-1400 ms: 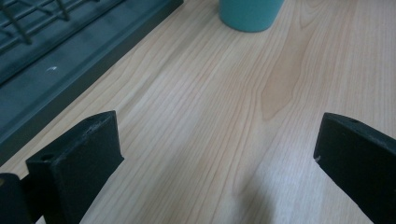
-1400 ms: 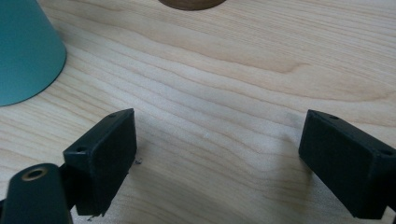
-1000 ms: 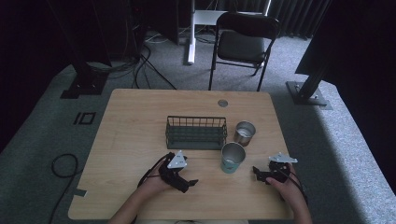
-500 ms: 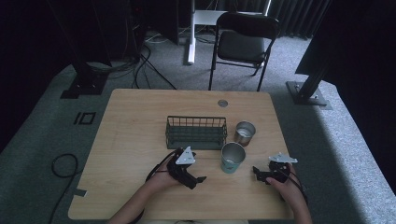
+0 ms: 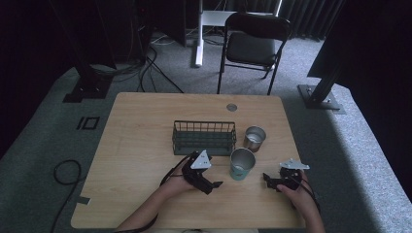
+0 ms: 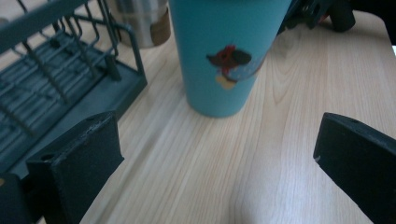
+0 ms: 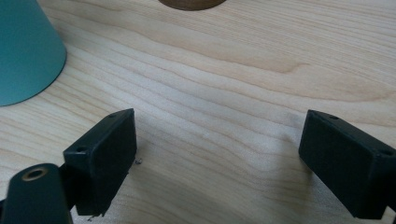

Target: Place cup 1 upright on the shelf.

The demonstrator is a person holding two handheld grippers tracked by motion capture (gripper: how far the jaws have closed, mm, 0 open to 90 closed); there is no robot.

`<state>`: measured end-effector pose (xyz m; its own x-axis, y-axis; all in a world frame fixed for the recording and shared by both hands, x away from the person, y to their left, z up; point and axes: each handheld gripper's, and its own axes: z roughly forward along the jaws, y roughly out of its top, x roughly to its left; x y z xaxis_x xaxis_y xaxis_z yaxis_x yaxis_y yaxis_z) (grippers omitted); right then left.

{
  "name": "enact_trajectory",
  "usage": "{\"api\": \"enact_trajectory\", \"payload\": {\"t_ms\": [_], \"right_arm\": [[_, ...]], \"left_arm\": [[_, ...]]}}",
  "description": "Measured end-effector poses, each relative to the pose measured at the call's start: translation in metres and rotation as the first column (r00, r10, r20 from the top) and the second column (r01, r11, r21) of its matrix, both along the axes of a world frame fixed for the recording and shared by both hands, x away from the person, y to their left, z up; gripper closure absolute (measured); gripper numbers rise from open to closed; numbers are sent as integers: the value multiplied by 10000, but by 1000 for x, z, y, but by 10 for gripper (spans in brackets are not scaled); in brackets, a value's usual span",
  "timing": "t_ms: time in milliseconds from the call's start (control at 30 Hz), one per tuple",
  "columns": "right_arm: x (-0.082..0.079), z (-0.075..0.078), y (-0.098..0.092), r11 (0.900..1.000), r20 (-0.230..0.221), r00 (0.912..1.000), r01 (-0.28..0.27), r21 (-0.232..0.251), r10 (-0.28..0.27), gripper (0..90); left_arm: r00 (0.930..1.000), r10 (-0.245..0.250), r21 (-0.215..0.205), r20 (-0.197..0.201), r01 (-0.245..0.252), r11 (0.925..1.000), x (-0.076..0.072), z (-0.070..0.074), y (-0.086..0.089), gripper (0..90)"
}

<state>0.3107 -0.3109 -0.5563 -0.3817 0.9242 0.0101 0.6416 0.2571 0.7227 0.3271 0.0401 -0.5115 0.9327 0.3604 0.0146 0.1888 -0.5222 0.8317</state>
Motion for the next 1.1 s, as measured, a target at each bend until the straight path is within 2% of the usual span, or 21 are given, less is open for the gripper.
{"api": "enact_trajectory", "payload": {"t_ms": [100,667,867,1100], "right_arm": [[0,0,0,10000,-1,10000,2,1,-2,110],[0,0,0,10000,-2,10000,1,8,-1,110],[0,0,0,10000,-2,10000,1,8,-1,110],[0,0,0,10000,-3,10000,3,13,-3,109]], "left_arm": [[10000,-40,-165,9,40,9999,2,3,-5,23],[9994,-335,-250,20,336,9991,15,5,-36,23],[9987,-493,-606,-114,485,9970,21,5,-49,23],[9989,-477,-492,-18,475,9977,24,2,-61,23]]}}
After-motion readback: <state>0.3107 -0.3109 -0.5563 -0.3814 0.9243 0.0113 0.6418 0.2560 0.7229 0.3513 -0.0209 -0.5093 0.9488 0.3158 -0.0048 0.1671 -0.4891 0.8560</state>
